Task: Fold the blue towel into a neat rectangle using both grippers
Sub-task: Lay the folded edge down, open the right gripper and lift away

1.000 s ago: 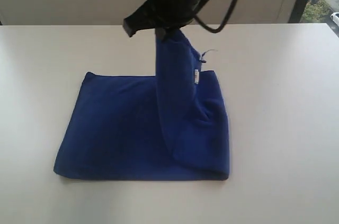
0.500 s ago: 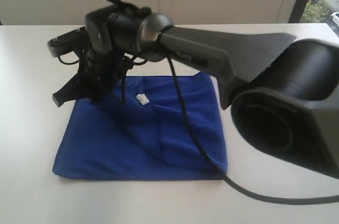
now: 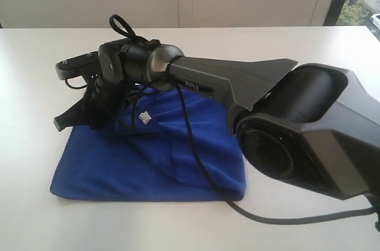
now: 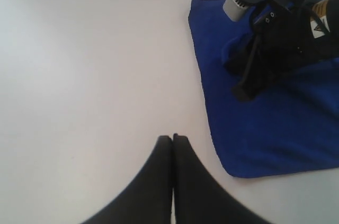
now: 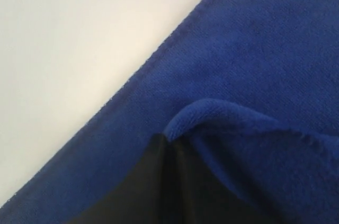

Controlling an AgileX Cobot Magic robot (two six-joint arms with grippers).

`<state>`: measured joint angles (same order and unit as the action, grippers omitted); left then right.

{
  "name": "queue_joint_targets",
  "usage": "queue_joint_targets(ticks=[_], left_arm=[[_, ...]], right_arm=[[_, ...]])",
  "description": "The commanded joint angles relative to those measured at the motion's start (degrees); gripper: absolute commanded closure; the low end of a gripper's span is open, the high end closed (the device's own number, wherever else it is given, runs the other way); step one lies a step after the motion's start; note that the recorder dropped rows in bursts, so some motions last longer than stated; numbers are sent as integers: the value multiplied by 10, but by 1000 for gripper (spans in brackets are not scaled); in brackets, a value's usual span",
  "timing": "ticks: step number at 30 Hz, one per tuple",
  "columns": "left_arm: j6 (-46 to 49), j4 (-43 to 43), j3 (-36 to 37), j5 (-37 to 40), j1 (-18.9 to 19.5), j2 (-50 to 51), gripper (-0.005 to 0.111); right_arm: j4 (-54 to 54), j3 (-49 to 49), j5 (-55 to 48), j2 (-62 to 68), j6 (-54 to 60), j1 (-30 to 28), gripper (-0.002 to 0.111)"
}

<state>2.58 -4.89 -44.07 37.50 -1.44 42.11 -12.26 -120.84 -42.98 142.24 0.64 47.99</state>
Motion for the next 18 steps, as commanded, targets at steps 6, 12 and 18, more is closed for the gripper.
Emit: queue_joint_targets(ticks=[6, 12, 18], left_arm=[[3, -2, 3, 2, 1, -5, 107], [3, -2, 3, 2, 1, -5, 107], [3, -2, 3, 2, 1, -5, 107]], right_arm=[[-8, -4, -8, -24, 3, 0, 58], [-6, -4, -28, -78, 1, -9, 55], [37, -4, -130, -112, 16, -48, 62]])
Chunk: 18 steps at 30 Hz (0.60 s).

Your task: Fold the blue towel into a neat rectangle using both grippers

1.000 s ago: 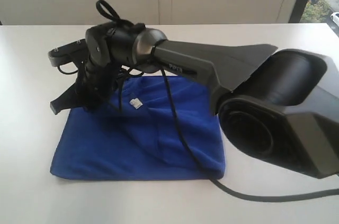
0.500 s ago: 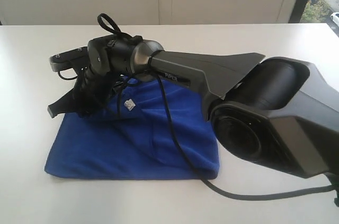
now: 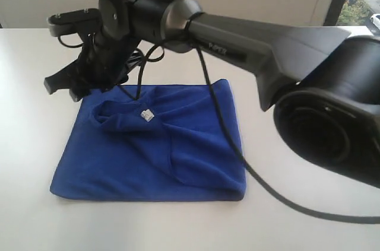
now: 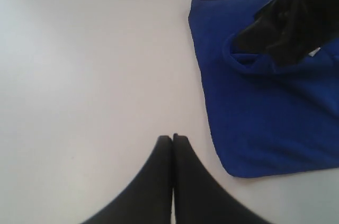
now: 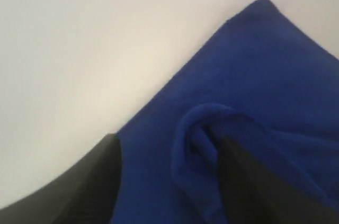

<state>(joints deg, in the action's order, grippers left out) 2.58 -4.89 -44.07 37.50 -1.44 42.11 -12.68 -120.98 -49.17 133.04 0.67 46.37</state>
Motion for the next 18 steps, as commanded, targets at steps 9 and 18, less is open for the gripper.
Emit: queue_joint_targets(ticks=[9, 18], left_arm=[[3, -2, 3, 2, 1, -5, 107], [3, -2, 3, 2, 1, -5, 107]], right_arm=[[99, 19, -144, -19, 106, -124, 108], [99, 83, -50, -10, 136, -214, 108]])
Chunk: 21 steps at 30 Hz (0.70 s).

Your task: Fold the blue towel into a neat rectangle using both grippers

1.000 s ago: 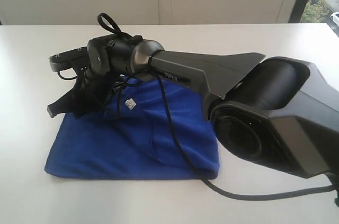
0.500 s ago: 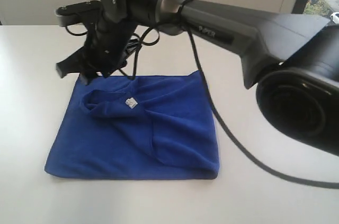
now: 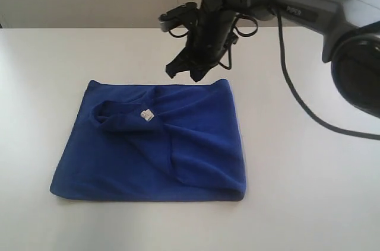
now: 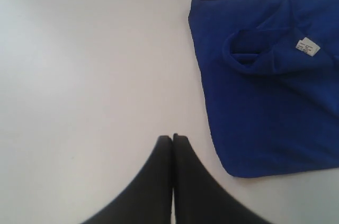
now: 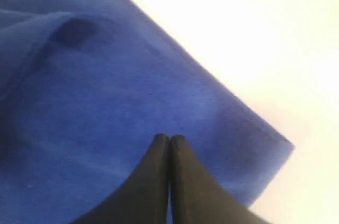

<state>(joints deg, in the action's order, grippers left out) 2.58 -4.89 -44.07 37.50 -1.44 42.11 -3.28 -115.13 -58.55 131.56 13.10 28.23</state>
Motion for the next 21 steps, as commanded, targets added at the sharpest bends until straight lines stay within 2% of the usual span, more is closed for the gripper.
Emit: queue_joint_targets(ticks=[1, 6, 14, 21], left_arm=[[3, -2, 3, 2, 1, -5, 107], [3, -2, 3, 2, 1, -5, 107], [3, -2, 3, 2, 1, -5, 107], [3, -2, 3, 2, 1, -5, 107]], right_arm=[[5, 27, 48, 7, 12, -41, 108], [4, 27, 49, 38, 22, -65, 108], [8, 27, 56, 69, 41, -67, 108], [96, 27, -38, 78, -34, -80, 108]])
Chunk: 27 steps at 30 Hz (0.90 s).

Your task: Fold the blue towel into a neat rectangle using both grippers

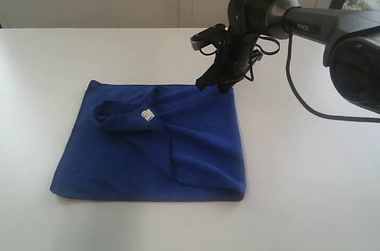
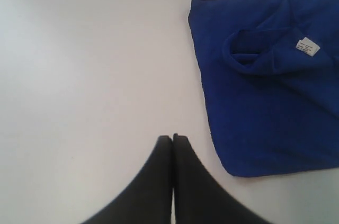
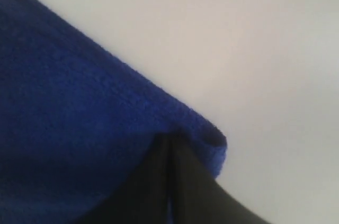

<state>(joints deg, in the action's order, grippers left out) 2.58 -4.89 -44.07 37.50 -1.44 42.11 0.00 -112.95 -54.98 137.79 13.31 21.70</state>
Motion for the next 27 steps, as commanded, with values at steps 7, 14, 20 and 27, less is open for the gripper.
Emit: queue_joint_targets(ticks=[7, 14, 20, 27], left_arm=[[3, -2, 3, 2, 1, -5, 107], [3, -2, 3, 2, 1, -5, 107], [3, -2, 3, 2, 1, -5, 107], [3, -2, 3, 2, 1, -5, 107]], right_arm=[[91, 75, -123, -11, -67, -34, 108], [95, 236, -37, -93, -96, -41, 108], [88, 354, 23, -179, -138, -41, 108], [74, 487, 69, -275, -182, -41, 108]])
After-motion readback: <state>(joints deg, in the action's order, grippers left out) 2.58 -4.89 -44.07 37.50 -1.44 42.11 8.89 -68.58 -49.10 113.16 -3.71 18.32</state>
